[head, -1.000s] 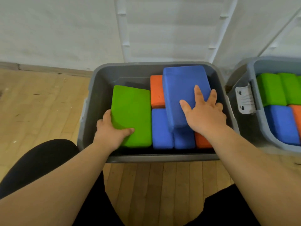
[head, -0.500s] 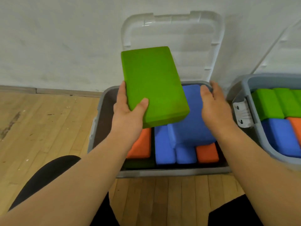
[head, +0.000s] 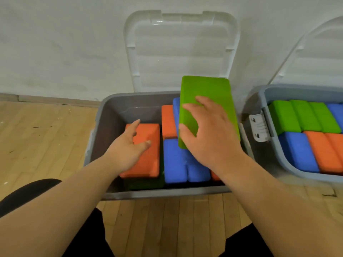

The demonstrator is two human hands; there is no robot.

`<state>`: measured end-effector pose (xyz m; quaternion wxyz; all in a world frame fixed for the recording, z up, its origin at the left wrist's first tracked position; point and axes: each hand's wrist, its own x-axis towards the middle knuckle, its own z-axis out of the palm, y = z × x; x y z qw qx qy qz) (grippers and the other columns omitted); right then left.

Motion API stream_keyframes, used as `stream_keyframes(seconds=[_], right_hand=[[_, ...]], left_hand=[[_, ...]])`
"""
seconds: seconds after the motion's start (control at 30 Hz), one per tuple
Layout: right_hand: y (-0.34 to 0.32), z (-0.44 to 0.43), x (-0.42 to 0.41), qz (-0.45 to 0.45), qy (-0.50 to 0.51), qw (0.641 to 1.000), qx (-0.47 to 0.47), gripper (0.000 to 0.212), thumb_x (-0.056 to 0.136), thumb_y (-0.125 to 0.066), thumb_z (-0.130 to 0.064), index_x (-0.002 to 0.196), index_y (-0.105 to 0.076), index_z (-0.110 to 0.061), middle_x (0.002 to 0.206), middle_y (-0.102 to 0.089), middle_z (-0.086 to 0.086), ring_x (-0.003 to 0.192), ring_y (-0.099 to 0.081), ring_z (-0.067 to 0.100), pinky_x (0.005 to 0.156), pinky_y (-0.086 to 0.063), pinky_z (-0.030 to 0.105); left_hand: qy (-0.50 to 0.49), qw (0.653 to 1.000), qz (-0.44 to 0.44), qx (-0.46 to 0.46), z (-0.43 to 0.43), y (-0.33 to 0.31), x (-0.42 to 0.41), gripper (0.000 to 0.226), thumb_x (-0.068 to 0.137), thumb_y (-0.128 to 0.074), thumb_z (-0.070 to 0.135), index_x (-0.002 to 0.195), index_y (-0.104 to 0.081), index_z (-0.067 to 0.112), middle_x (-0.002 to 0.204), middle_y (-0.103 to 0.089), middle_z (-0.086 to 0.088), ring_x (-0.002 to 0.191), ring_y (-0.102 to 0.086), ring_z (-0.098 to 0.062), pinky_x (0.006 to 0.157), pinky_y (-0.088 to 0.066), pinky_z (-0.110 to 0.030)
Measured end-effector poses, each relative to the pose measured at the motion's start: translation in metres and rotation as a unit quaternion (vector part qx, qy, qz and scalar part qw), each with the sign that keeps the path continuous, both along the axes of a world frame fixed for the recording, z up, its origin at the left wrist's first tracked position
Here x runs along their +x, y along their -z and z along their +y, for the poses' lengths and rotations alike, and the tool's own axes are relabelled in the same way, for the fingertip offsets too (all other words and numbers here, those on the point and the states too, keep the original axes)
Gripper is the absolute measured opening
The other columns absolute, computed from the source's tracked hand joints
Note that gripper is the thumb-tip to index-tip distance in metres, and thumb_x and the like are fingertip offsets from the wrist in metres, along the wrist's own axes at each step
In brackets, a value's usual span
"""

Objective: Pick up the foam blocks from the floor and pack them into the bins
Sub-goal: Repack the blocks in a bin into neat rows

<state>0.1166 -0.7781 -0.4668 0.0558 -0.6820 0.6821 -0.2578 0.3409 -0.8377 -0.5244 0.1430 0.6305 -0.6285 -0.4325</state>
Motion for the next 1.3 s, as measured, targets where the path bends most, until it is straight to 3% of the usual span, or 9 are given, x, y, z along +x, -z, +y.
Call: stream_keyframes(seconds=[0.17,0.27,0.43,0.57,0.7,0.87,0.97,1.17,1.3], right_hand=[[0.049,0.018,0.07,-0.045,-0.173,0.983,0.032,0.032,0.087,-0.065,-0.022,0.118,-0.071,-0.017,0.115,-0.068,0.001,0.104,-0.065,0.024,0.09,-0.053,0.038],[0.091,0.023,0.082,-0.016,-0.166,0.962,0.217,0.046,0.094,-0.064,-0.027,0.139,-0.058,-0.022,0.137,-0.055,0.0,0.124,-0.055,0.025,0.101,-0.048,0.04],[0.117,0.015,0.084,0.089,-0.086,0.95,0.287,0.072,0.095,-0.064,-0.048,0.158,-0.033,-0.03,0.167,-0.019,0.008,0.153,-0.016,0.031,0.121,-0.026,0.043],[0.126,0.01,0.087,0.064,-0.05,0.947,0.31,0.082,0.092,-0.068,-0.048,0.161,-0.026,-0.033,0.169,-0.015,0.005,0.154,-0.013,0.028,0.122,-0.025,0.042],[0.128,0.009,0.086,0.051,-0.027,0.953,0.296,0.082,0.093,-0.068,-0.043,0.161,-0.025,-0.031,0.167,-0.019,0.004,0.152,-0.019,0.027,0.121,-0.025,0.039],[0.123,0.004,0.091,0.034,-0.032,0.959,0.28,0.076,0.094,-0.067,-0.037,0.159,-0.03,-0.026,0.162,-0.031,0.0,0.148,-0.028,0.024,0.12,-0.027,0.038],[0.114,0.001,0.098,0.035,-0.02,0.962,0.27,0.072,0.089,-0.07,-0.036,0.153,-0.041,-0.021,0.152,-0.042,0.005,0.139,-0.04,0.03,0.113,-0.037,0.041],[0.088,-0.014,0.119,-0.017,-0.013,0.974,0.226,0.054,0.085,-0.075,-0.033,0.133,-0.056,-0.017,0.133,-0.055,0.004,0.122,-0.054,0.027,0.1,-0.046,0.041],[0.107,-0.046,0.14,0.013,-0.04,0.948,0.315,0.061,0.083,-0.077,-0.038,0.135,-0.056,-0.015,0.136,-0.052,0.013,0.125,-0.054,0.034,0.105,-0.044,0.039]], left_hand=[[-0.049,0.992,-0.086,0.084,0.004,0.046,0.057,0.102,0.088,-0.077,0.036,0.163,-0.008,0.031,0.154,-0.043,-0.007,0.131,-0.05,-0.027,0.098,-0.042,-0.034],[-0.059,0.985,-0.105,0.127,-0.003,0.078,0.066,0.115,0.085,-0.08,0.04,0.163,0.004,0.029,0.156,-0.04,-0.014,0.136,-0.048,-0.034,0.112,-0.041,-0.043],[-0.062,0.975,-0.087,0.195,-0.02,0.109,0.053,0.127,0.086,-0.08,0.041,0.16,0.02,0.019,0.162,-0.031,-0.016,0.144,-0.037,-0.036,0.119,-0.031,-0.044],[-0.082,0.969,-0.064,0.224,-0.022,0.137,0.055,0.119,0.079,-0.087,0.038,0.162,-0.005,0.013,0.155,-0.04,-0.015,0.137,-0.045,-0.036,0.116,-0.038,-0.046],[-0.05,0.982,-0.043,0.175,-0.018,0.136,0.057,0.126,0.057,-0.086,0.052,0.16,-0.016,0.036,0.145,-0.043,-0.011,0.12,-0.053,-0.03,0.111,-0.044,-0.044],[-0.043,0.993,0.02,0.106,-0.011,0.119,0.055,0.109,0.082,-0.078,0.047,0.156,0.001,0.056,0.146,-0.038,-0.011,0.115,-0.056,-0.027,0.104,-0.048,-0.037],[-0.069,0.994,0.058,0.055,-0.016,0.085,0.056,0.092,0.091,-0.068,0.048,0.155,-0.003,0.06,0.145,-0.043,-0.007,0.11,-0.058,-0.023,0.089,-0.05,-0.029],[-0.079,0.99,0.038,-0.106,-0.01,0.005,0.117,0.095,0.097,-0.062,0.046,0.152,0.014,0.059,0.141,-0.031,0.007,0.111,-0.046,-0.01,0.103,-0.036,-0.032],[-0.17,0.971,0.078,-0.15,-0.006,0.004,0.147,0.093,0.1,-0.06,0.043,0.159,0.012,0.046,0.137,-0.024,0.018,0.099,-0.037,0.022,0.106,-0.028,-0.026]])
